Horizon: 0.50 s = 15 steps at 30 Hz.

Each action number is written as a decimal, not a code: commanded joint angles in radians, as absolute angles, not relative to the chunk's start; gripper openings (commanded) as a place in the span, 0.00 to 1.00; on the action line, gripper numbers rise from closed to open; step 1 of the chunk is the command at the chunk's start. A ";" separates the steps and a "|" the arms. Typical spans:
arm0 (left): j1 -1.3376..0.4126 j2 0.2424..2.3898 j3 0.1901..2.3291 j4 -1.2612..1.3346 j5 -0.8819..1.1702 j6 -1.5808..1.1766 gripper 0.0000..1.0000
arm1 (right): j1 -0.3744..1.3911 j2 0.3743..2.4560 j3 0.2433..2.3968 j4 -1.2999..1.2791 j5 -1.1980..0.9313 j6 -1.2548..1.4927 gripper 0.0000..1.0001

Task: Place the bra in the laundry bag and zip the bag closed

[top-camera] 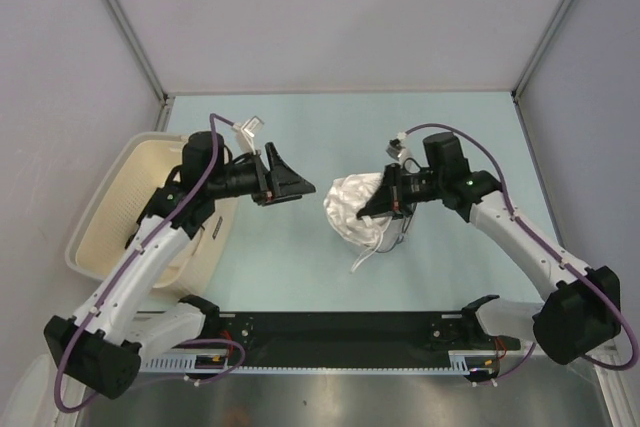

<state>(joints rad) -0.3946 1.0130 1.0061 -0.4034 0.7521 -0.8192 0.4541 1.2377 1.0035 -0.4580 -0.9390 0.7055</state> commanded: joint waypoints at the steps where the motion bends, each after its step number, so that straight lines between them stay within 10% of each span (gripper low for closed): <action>1: -0.503 1.101 1.061 -0.420 0.643 -0.723 0.71 | 0.324 1.200 1.008 -0.753 -0.907 0.522 0.00; 15: -0.676 1.523 1.204 -0.474 0.399 -0.552 0.75 | 0.219 1.304 1.098 -1.020 -0.660 0.325 0.00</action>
<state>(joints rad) -0.6762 1.4418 1.1091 -0.4660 0.4610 -0.6331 0.2192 1.2827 1.0332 -0.9634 -0.7181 0.3687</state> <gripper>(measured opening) 0.747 0.099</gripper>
